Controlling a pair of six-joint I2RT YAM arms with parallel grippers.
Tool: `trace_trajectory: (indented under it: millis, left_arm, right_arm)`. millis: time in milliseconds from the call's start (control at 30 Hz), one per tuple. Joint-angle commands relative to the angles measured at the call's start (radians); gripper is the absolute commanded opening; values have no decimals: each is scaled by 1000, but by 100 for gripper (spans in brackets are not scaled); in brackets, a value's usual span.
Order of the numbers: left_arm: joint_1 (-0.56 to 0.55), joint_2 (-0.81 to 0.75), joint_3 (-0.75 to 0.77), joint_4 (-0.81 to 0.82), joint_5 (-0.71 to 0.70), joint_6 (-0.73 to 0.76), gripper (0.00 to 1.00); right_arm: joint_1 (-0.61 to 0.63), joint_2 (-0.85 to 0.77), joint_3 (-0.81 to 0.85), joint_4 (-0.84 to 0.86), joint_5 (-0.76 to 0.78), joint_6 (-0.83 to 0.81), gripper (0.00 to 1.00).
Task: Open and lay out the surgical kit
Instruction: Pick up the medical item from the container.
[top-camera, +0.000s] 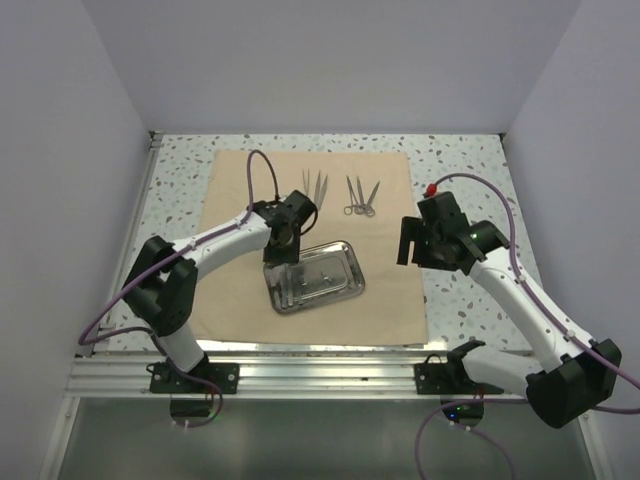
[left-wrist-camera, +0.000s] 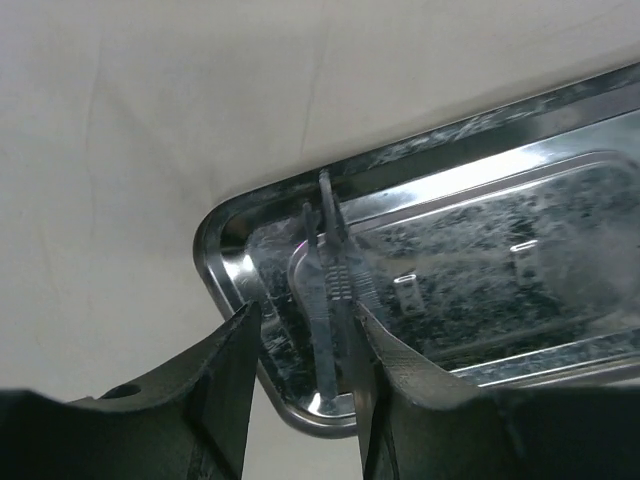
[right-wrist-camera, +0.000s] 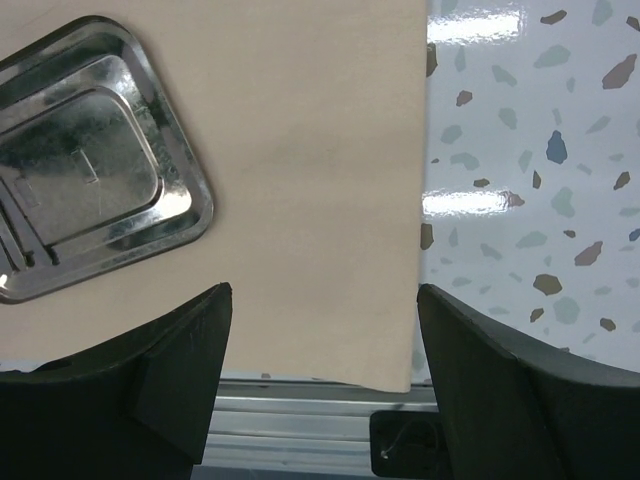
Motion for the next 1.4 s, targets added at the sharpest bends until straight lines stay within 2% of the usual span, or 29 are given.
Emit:
trace_trajectory:
  millis: [0,333,900,1000,1100,1233,1367]
  left_arm:
    - [14,-44,-87,57,0,-75,43]
    - [12,27,-74,157,38,-57,40]
    - [25,223,43,154,6,-24,34]
    - [34,229,35,154,9,-26,31]
    - [45,229,20,157,8,-24,22]
    - [58,223,18,145,3,-21,2]
    - [57,209,54,108,-14,-23,0]
  right_arm:
    - [6,-33,-5,22,-22,-10,79]
    - [3,-67,2,-20,-5,-14,79]
    - [5,-41,17,-40,28,7,79]
    - [3,-27,22,-32,30,9,79]
    - [3,-13,26,-24,28,10,79]
    - [2,2,29,-12,24,10,78]
    - [5,9,28,-1,16,10,78]
